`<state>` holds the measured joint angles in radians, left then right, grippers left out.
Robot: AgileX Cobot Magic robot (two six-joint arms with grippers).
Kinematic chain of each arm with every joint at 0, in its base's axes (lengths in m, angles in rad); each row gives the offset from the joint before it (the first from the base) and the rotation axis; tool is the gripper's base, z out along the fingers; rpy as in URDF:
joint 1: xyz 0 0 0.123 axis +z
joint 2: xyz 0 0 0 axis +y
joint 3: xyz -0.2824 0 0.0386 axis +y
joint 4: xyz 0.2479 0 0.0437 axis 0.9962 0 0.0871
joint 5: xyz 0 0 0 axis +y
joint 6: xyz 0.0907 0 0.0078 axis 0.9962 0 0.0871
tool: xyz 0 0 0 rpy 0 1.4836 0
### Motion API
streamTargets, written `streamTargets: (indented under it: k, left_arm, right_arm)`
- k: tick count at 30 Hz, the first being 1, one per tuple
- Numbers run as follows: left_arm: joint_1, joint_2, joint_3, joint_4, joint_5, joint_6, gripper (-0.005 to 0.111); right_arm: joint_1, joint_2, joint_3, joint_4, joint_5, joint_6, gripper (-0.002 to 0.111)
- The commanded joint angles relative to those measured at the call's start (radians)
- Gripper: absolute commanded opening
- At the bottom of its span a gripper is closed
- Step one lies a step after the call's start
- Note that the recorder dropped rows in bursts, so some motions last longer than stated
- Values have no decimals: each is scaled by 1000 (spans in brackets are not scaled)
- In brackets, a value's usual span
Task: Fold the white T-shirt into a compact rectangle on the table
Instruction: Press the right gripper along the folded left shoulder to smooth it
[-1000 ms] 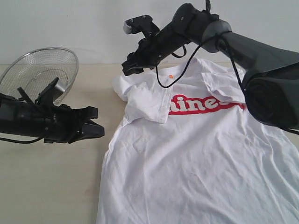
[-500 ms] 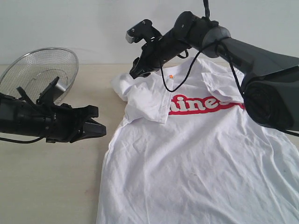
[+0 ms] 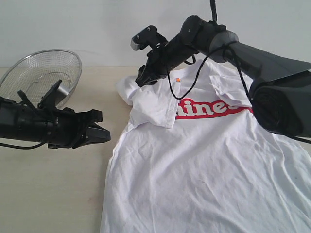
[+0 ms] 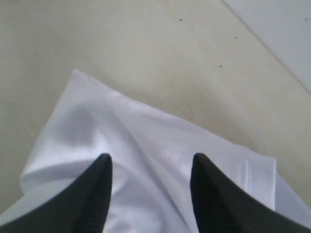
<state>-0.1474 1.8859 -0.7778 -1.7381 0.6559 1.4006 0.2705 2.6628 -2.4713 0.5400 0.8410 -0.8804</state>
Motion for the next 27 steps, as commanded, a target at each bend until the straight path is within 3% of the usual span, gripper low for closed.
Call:
streamTargets:
  k: [1, 2, 4, 5, 6, 9, 14, 24, 27]
  left_arm:
    - [-5, 0, -3, -6, 10, 9, 4]
    - [-5, 0, -3, -6, 10, 9, 4]
    - [-5, 0, -3, -6, 15, 9, 4]
    - [-5, 0, -3, -6, 15, 9, 4]
    - [-5, 0, -3, -6, 15, 9, 4]
    - [-5, 0, -3, -6, 15, 9, 4]
    - [-5, 0, -3, -6, 15, 9, 4]
    - [-1, 0, -7, -6, 14, 9, 4]
    - [7, 0, -56, -6, 14, 9, 4]
  right_arm:
    - [3, 1, -4, 3, 9, -11, 42]
    - [3, 1, -4, 3, 9, -13, 40]
    - [6, 1, -4, 3, 7, -19, 20]
    - [9, 1, -4, 3, -7, -19, 4]
    - [10, 1, -4, 5, -9, -19, 0]
    - [10, 1, -4, 7, -22, -4, 0]
    - [-5, -1, -17, -12, -112, 185, 0]
    - [-31, -3, -17, -53, -91, 323, 1]
    - [-31, -41, -17, -53, -5, 364, 27]
